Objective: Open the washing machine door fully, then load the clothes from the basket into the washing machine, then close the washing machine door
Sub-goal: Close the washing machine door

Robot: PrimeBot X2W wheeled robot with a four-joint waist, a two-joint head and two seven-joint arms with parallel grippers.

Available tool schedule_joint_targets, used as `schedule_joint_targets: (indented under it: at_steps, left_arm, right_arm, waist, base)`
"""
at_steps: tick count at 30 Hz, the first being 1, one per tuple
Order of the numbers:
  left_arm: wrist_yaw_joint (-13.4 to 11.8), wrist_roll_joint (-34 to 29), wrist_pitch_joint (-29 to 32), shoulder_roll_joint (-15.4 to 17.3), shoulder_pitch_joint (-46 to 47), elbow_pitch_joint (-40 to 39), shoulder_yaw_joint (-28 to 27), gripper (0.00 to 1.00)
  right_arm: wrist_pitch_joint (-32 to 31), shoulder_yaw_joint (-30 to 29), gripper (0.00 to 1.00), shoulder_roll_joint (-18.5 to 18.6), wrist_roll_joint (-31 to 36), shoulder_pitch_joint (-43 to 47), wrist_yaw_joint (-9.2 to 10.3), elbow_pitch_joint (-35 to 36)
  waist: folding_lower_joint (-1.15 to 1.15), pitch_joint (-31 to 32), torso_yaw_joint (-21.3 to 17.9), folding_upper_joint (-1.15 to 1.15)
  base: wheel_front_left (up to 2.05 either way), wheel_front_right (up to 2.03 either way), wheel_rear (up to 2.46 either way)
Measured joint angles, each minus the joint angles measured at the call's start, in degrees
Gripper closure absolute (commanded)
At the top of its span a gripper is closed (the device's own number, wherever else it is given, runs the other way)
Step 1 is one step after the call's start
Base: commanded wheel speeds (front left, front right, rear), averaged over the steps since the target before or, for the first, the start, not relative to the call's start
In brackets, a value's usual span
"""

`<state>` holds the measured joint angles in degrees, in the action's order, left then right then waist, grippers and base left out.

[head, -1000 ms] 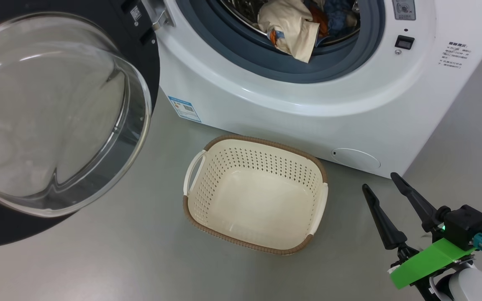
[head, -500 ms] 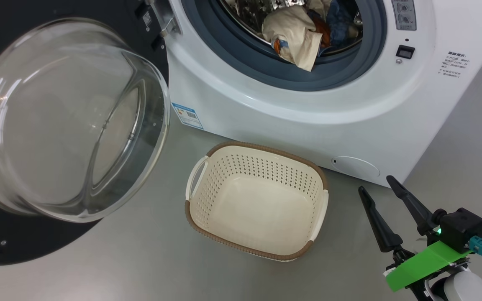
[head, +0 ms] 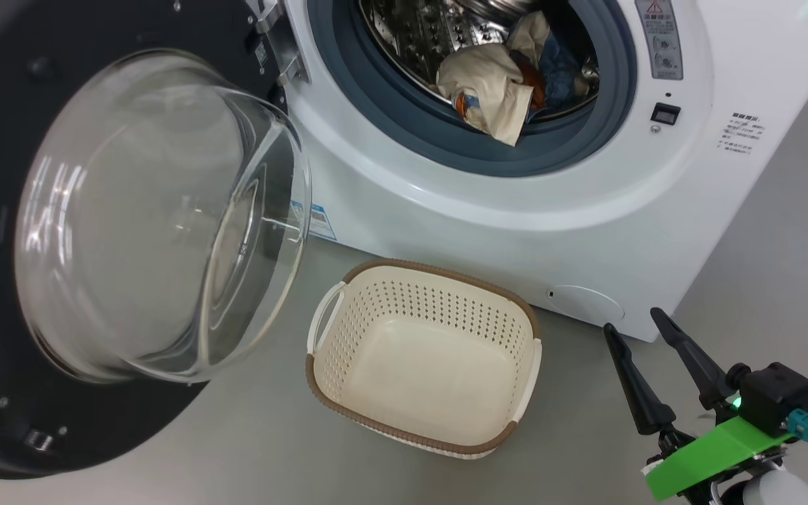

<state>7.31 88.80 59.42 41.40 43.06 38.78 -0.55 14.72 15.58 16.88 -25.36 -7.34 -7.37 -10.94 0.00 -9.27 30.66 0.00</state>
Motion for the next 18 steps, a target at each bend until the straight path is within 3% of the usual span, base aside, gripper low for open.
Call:
schedule_joint_targets:
  at_steps: [10,18]
  left_arm:
    - [0.0,2.58,3.82,-2.59,-4.24,-10.83,1.14,1.0]
    - [-0.01,2.86,5.35,-4.52,-7.54,-18.25,2.55,1.0]
  right_arm:
    - [0.0,-2.05,0.0,-1.2,-0.01,3.03,0.0,0.23]
    - [0.0,-3.55,0.0,-2.37,0.0,4.58,0.0,0.54]
  waist:
    - [0.0,3.1,-0.8,0.0]
    - [0.0,4.94,-3.77,0.0]
  base:
    - [0.0,0.0,0.0]
    - [0.0,0.0,0.0]
